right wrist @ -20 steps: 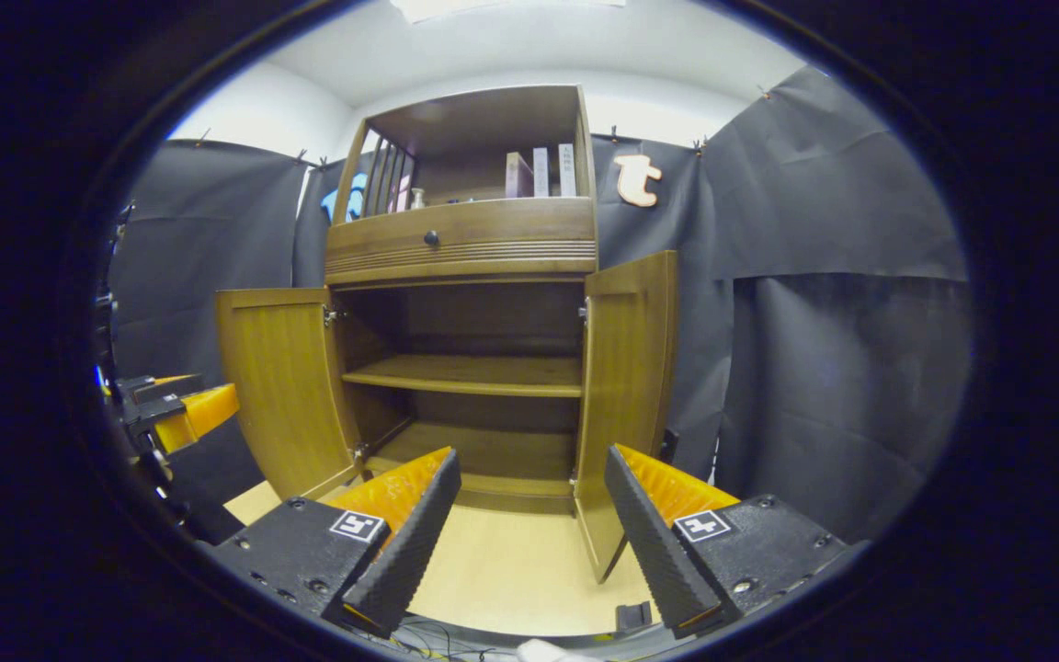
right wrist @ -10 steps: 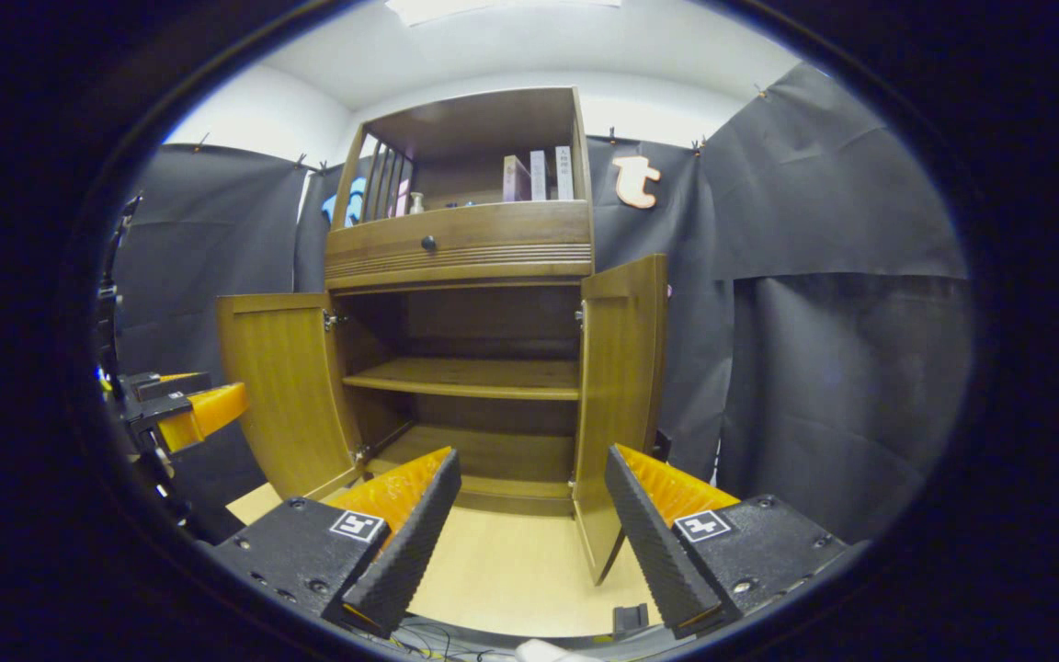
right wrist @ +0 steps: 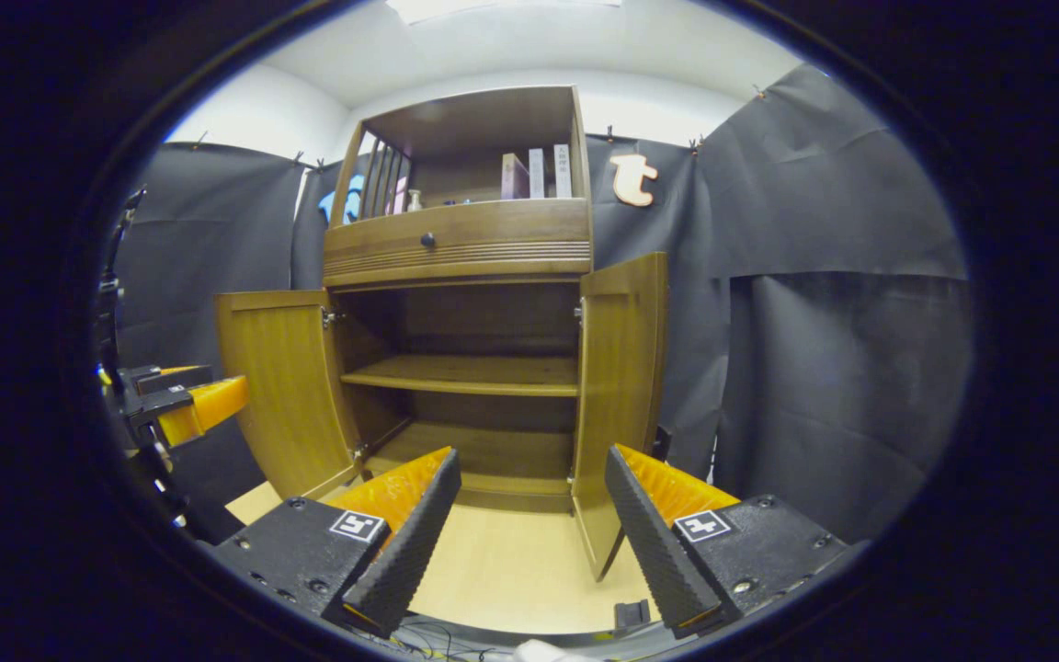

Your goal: Open the right door of the double-door shoe cabinet with the right hand, and open the left door with the left hand.

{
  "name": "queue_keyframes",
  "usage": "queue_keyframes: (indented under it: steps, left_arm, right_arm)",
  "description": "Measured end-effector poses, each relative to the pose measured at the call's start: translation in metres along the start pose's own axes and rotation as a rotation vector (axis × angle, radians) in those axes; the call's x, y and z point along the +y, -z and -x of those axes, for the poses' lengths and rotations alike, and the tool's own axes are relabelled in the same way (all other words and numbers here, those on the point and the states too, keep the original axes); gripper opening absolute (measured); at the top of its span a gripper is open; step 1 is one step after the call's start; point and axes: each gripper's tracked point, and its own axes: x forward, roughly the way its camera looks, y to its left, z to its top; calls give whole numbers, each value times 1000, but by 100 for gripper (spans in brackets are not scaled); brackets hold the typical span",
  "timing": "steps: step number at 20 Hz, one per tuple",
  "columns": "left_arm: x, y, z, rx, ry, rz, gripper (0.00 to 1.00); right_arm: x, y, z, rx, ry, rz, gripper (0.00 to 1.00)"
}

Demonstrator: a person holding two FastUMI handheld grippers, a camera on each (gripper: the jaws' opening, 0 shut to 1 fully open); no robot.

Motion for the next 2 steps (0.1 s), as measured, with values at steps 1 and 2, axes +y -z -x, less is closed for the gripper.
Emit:
queue_keyframes:
  steps: [1,2]
  left_arm:
    - [-1,0,0,-1,2,1,96]
    - [-1,0,0,1,4,0,96]
  right_arm:
    - [1,0,1,-2,1,1,100]
    - [1,1,1,-1,3,2,100]
